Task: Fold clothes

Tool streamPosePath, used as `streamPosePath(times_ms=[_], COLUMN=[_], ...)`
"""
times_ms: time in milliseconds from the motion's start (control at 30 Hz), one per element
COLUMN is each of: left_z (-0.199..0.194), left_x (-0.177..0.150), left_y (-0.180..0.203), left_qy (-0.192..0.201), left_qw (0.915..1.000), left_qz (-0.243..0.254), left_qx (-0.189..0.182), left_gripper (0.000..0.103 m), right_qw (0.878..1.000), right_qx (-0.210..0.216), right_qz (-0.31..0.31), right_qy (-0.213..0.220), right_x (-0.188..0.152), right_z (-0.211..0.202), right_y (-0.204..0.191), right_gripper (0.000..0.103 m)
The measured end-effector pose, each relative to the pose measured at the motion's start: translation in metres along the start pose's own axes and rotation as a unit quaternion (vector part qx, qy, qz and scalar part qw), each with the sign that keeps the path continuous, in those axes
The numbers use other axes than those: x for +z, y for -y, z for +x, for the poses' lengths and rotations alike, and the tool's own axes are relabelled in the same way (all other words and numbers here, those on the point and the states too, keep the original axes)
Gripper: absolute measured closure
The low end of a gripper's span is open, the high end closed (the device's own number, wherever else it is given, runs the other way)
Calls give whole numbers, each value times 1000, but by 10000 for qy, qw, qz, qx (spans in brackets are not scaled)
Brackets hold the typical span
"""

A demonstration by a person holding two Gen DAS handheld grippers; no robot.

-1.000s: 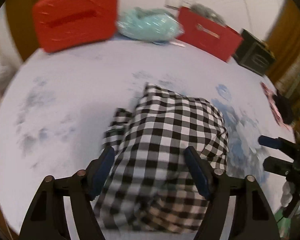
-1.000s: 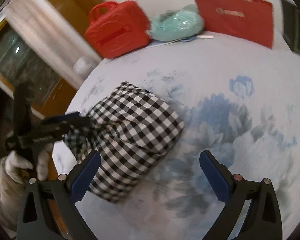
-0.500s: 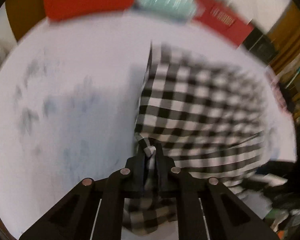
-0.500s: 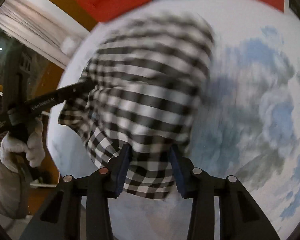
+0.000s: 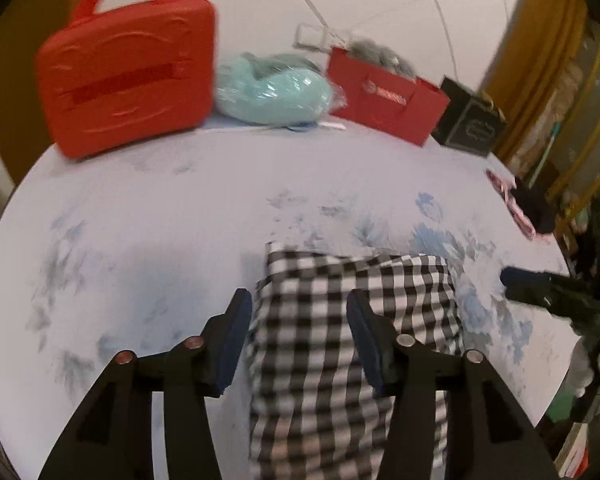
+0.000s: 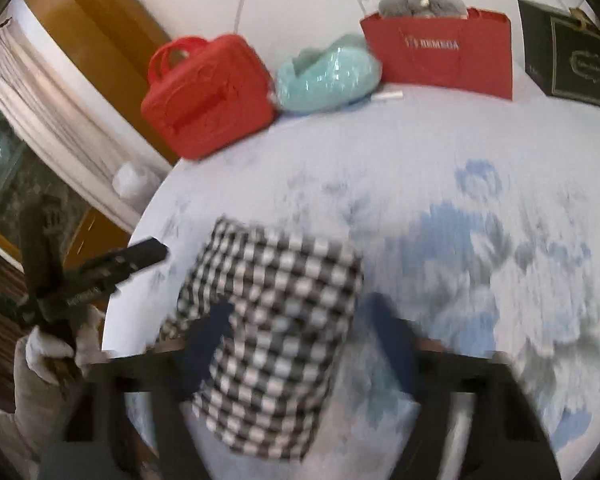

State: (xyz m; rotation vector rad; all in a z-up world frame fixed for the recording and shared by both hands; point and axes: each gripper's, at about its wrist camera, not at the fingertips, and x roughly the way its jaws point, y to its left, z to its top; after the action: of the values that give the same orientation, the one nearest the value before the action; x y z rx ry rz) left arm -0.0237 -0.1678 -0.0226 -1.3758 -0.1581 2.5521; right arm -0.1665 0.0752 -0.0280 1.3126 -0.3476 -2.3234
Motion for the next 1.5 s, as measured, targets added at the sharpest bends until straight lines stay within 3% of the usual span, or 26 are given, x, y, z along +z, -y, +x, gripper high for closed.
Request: streamPosePath(times_ms=[167,300,367,433,533,667,700,767,867,967,1133,1267,1400,1500], left_z=[51,95,117,115,100,57,44,29,15,19,49,53,51,32], left_x=[10,6,-3,-4,-6,-12,-15,-22,-41,-62,-111,-123,-119,-105], left_y=[15,-3,-25,-33,-31,-22,-17,-8,6,13,10,9,9,3], left_qy=[-498,-1034,-1310,-1221,-1040,-616,-495,-384,-422,-713,-1375,-1242,-1280,-1012], left_qw=[9982,9932,9887,9901,9927,9977,9986,9991,9986,9969,9904,9922,9917,9949], left_qz=[183,103,-187,-317,-255,-251,-197,-86,115,239,143,113,116,-45], left_qx=[-279,516,710,620,557,122,0,-151,-287,-221,15,15,16,-28], left_gripper=[94,94,92,91,91,90,89,86,86,86,86,86,85,82], right_qw=[9993,9953,9917,9905,9936,9978,9983,9989,9987,9975,9917,9921,9921,9942], right_qx=[-19,-408,-669,-728,-636,-396,-324,-175,-10,111,-111,31,-53,-155], right_qz=[-36,104,86,96,129,-34,-115,-206,-348,-443,-251,135,38,-69], right_qy=[-384,-874,-1094,-1165,-926,-536,-471,-394,-377,-533,-1254,-1248,-1253,-1065], right_x=[13,2,-5,-11,-12,-18,-24,-34,-48,-57,-91,-108,-105,-97], right_z=[35,69,84,89,74,42,32,20,10,15,47,50,46,29], right_y=[-4,9,15,19,15,-2,-8,-16,-27,-35,-28,-14,-17,-20], right_gripper=[72,72,72,72,72,71,68,54,54,62,62,60,58,57])
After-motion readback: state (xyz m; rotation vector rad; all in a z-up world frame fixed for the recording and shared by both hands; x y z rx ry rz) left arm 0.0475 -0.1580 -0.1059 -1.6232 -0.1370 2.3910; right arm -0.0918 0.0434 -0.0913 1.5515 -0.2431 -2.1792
